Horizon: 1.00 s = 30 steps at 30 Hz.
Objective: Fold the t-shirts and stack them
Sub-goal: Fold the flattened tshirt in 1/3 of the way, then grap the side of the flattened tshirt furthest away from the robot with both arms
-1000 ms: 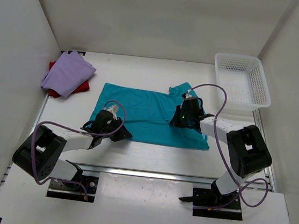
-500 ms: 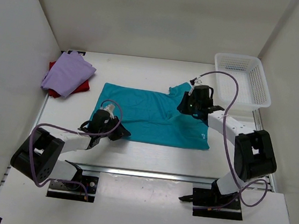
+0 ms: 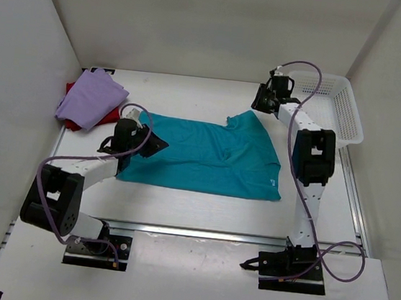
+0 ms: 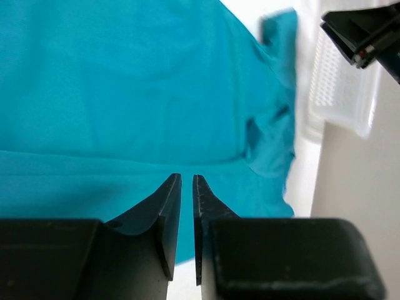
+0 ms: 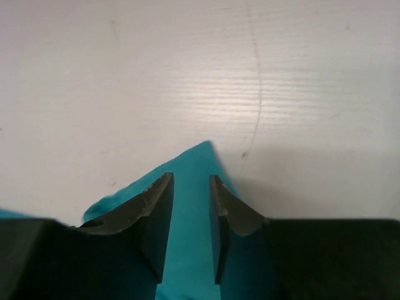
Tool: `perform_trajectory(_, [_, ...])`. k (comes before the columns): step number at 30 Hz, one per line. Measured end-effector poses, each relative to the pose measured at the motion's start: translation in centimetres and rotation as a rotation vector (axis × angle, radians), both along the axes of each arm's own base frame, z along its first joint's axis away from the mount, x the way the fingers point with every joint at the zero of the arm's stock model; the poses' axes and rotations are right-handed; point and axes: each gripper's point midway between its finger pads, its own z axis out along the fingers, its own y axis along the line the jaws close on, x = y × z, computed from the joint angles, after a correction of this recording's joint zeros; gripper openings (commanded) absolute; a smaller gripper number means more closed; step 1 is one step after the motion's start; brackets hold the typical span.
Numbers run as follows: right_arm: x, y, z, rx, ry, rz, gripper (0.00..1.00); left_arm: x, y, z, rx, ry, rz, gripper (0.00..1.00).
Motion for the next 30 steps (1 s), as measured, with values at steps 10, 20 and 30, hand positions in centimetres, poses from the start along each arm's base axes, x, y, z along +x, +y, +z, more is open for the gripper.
perform_trajectory(10, [5.9,-0.2,-5.1,-0.105,0.101,0.03,0.34,5.1,3.7,-2.2,0.066,0.098,0.086,0.28])
perform_trajectory(20, [3.6,-0.1,-5.5,-0.165,0.194,0.037,0.34,12.8,9.2,-1.2,0.27,0.062,0.196,0.46])
perform_trajectory(30, [2.7,0.9,-5.7,-0.181,0.22,0.055,0.01,17.7,12.7,-3.9,0.524,0.121,0.196,0.57])
